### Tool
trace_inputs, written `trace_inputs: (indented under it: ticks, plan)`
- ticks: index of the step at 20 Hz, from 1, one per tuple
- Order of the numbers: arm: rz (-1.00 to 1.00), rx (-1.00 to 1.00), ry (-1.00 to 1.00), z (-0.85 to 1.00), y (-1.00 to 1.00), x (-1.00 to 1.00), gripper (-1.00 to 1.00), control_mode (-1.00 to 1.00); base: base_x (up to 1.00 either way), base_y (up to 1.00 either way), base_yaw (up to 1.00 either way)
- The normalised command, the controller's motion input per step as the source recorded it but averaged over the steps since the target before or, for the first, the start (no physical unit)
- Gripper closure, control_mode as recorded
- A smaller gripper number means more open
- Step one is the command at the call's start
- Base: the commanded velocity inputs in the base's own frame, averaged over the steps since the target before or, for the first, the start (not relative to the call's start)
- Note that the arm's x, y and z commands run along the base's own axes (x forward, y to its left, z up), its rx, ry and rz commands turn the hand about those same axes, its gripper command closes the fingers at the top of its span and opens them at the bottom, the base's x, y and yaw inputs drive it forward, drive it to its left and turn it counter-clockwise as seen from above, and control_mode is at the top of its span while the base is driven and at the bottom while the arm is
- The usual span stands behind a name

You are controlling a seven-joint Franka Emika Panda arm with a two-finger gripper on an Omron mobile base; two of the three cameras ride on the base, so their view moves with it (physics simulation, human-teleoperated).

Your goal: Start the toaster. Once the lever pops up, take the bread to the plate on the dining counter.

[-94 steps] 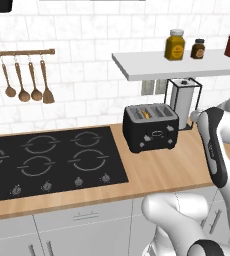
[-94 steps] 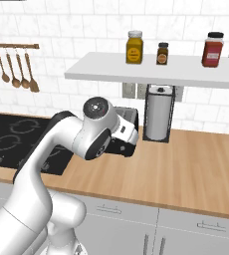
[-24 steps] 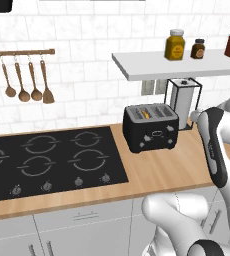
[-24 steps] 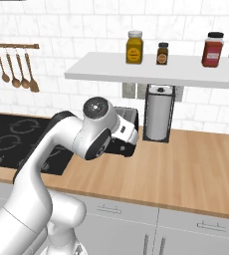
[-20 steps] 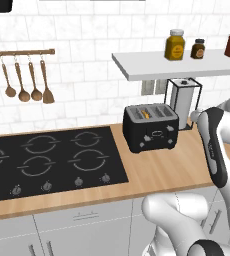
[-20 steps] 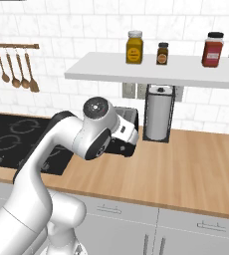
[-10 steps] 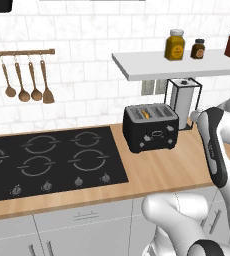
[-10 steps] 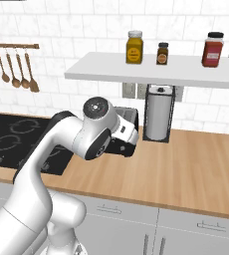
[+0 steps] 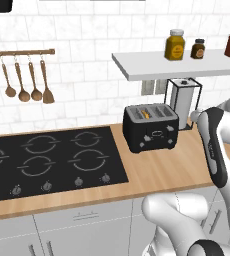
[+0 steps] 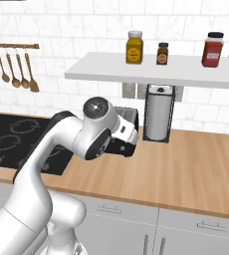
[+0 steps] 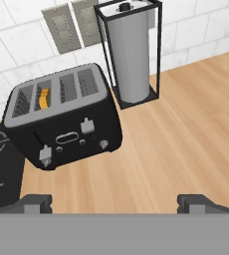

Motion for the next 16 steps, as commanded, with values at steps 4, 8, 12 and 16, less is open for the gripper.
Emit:
trace_inputs:
  ticks: [4, 8, 12, 16]
  plan:
    - [0.00, 0.00, 0.00, 0.00, 0.00, 0.00, -1.00, -1.00, 0.00, 0.00, 0.00]
    - [0.00, 0.00, 0.00, 0.00, 0.00, 0.00, -1.00, -1.00, 0.00, 0.00, 0.00]
    - [0.00, 0.00, 0.00, 0.00, 0.00, 0.00, -1.00, -1.00, 0.00, 0.00, 0.00]
    - [0.00, 0.00, 0.00, 0.00, 0.00, 0.00, -1.00, -1.00, 0.00, 0.00, 0.00]
